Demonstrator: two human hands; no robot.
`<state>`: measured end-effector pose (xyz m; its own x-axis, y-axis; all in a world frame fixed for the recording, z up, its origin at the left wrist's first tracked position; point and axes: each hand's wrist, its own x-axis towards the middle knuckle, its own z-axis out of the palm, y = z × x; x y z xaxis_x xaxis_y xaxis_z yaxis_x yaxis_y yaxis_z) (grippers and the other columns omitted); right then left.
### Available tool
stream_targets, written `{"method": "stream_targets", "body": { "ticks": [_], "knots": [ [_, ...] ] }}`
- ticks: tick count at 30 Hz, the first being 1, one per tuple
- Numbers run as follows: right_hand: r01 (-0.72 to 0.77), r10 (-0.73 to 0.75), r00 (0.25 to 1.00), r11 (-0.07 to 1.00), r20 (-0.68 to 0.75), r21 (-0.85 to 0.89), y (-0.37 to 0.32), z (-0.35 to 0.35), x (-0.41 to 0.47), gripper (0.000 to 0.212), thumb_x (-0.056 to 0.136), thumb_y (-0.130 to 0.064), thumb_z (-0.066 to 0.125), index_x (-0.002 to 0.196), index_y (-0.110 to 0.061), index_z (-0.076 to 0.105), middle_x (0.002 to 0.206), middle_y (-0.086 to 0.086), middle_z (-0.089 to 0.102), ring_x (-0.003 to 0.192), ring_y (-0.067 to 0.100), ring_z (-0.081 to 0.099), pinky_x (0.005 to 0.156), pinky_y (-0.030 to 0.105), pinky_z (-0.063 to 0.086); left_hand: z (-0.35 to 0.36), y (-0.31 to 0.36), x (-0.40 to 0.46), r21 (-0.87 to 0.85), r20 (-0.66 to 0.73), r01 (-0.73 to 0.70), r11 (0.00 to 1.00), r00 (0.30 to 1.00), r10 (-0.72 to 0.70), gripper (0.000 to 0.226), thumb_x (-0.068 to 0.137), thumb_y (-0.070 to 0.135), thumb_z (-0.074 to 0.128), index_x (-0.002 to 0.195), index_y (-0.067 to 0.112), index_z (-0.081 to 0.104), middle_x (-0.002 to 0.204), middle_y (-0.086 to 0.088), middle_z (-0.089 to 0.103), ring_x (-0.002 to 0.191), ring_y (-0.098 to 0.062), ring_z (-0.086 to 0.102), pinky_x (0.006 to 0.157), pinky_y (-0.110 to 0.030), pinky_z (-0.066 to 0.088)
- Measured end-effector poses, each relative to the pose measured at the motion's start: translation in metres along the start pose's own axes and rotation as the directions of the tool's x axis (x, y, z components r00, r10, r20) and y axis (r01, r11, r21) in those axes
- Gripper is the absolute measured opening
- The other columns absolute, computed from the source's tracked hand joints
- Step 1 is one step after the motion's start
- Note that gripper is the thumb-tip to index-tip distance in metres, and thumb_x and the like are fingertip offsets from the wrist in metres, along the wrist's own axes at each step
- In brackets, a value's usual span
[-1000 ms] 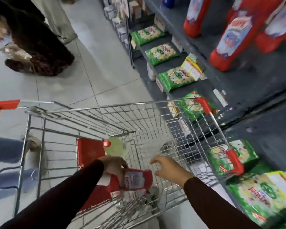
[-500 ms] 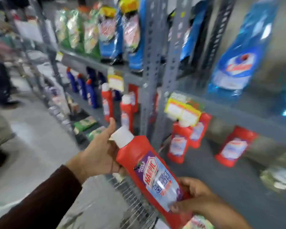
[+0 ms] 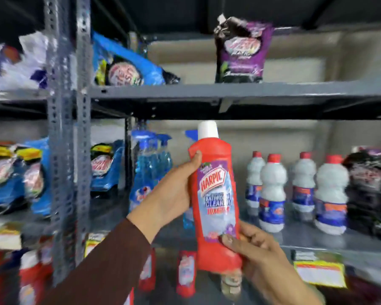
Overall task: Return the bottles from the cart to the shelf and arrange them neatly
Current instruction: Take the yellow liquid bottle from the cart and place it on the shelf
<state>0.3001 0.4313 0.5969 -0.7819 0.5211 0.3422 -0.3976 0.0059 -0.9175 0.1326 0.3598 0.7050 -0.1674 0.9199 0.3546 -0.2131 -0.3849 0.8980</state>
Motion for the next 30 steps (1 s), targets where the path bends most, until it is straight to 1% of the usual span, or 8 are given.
{"method": "stream_targets", "body": {
  "ticks": [2, 7, 11, 17, 21, 24, 27, 30],
  "knots": [
    [0.06, -0.06, 0.998, 0.998, -0.011, 0.017, -0.02, -0.01, -0.001, 0.06, 0.069, -0.015, 0.086, 0.124, -0.004, 0.066, 0.119, 0.023, 0.072, 0.099, 0.031, 0.072, 0.08, 0.048, 0.059, 0.022, 0.011, 0.014, 0.03, 0.039, -0.036, 0.999, 0.999, 0.034, 0.05, 0.081, 0.044, 0.056, 0.111, 0.005, 0.068, 0.099, -0.011, 0.074, 0.084, -0.02, 0.072, 0.082, -0.035, 0.059],
    [0.119, -0.119, 0.993, 0.989, -0.004, 0.083, -0.042, -0.029, -0.001, 0.053, 0.076, -0.009, 0.081, 0.126, 0.0, 0.064, 0.124, 0.024, 0.069, 0.106, 0.033, 0.071, 0.084, 0.05, 0.058, 0.056, 0.025, 0.027, 0.11, 0.078, -0.098, 0.989, 0.993, 0.09, 0.054, 0.088, 0.045, 0.053, 0.117, 0.001, 0.065, 0.102, -0.012, 0.074, 0.087, -0.021, 0.072, 0.082, -0.034, 0.06],
    [0.128, -0.129, 0.992, 0.99, -0.001, 0.054, -0.047, -0.034, -0.004, 0.05, 0.08, -0.009, 0.078, 0.127, -0.003, 0.063, 0.126, 0.023, 0.068, 0.11, 0.036, 0.069, 0.086, 0.054, 0.057, 0.067, 0.026, 0.025, 0.168, 0.047, -0.163, 0.972, 0.987, 0.157, 0.065, 0.085, 0.046, 0.056, 0.125, -0.006, 0.057, 0.103, -0.016, 0.07, 0.082, -0.021, 0.07, 0.075, -0.033, 0.061],
    [0.067, -0.067, 0.997, 0.998, 0.044, -0.014, -0.029, -0.038, 0.001, 0.044, 0.084, -0.004, 0.074, 0.127, -0.007, 0.064, 0.127, 0.023, 0.067, 0.11, 0.037, 0.069, 0.081, 0.054, 0.059, 0.046, 0.007, 0.016, 0.245, -0.044, -0.156, 0.957, 0.984, 0.172, 0.049, 0.093, 0.039, 0.055, 0.122, 0.0, 0.06, 0.113, -0.019, 0.07, 0.095, -0.03, 0.069, 0.085, -0.043, 0.058],
    [-0.071, 0.077, 0.994, 0.994, 0.071, -0.082, 0.015, -0.037, -0.001, 0.045, 0.082, 0.001, 0.076, 0.124, -0.009, 0.064, 0.115, 0.022, 0.073, 0.091, 0.033, 0.075, 0.067, 0.046, 0.063, 0.005, -0.03, -0.012, 0.329, -0.094, -0.053, 0.943, 0.992, 0.088, 0.056, 0.081, 0.047, 0.064, 0.118, 0.005, 0.062, 0.115, -0.02, 0.071, 0.099, -0.03, 0.069, 0.092, -0.052, 0.054],
    [-0.183, 0.198, 0.978, 0.966, 0.069, -0.182, 0.068, -0.032, -0.003, 0.051, 0.076, 0.002, 0.078, 0.124, -0.003, 0.061, 0.107, 0.018, 0.075, 0.074, 0.018, 0.073, 0.053, 0.027, 0.057, -0.04, -0.071, -0.037, 0.341, -0.137, 0.053, 0.939, 0.991, -0.007, 0.05, 0.078, 0.043, 0.066, 0.114, 0.008, 0.063, 0.098, -0.003, 0.076, 0.088, -0.014, 0.07, 0.08, -0.042, 0.06],
    [-0.244, 0.266, 0.963, 0.928, 0.04, -0.283, 0.134, -0.025, -0.002, 0.057, 0.067, 0.008, 0.08, 0.12, 0.001, 0.062, 0.107, 0.015, 0.076, 0.082, 0.016, 0.072, 0.062, 0.025, 0.057, -0.082, -0.122, -0.066, 0.31, -0.187, 0.181, 0.934, 0.974, -0.127, 0.014, 0.093, 0.02, 0.058, 0.103, 0.014, 0.065, 0.08, 0.009, 0.076, 0.07, -0.002, 0.07, 0.054, -0.019, 0.056],
    [-0.284, 0.307, 0.951, 0.913, 0.036, -0.292, 0.202, -0.02, 0.002, 0.057, 0.067, 0.027, 0.074, 0.12, 0.012, 0.059, 0.098, 0.005, 0.079, 0.088, 0.014, 0.073, 0.079, 0.028, 0.059, -0.114, -0.165, -0.092, 0.284, -0.291, 0.295, 0.912, 0.933, -0.211, 0.014, 0.093, 0.015, 0.057, 0.105, 0.015, 0.064, 0.089, 0.008, 0.077, 0.08, -0.003, 0.07, 0.065, -0.023, 0.058]
  ]
}}
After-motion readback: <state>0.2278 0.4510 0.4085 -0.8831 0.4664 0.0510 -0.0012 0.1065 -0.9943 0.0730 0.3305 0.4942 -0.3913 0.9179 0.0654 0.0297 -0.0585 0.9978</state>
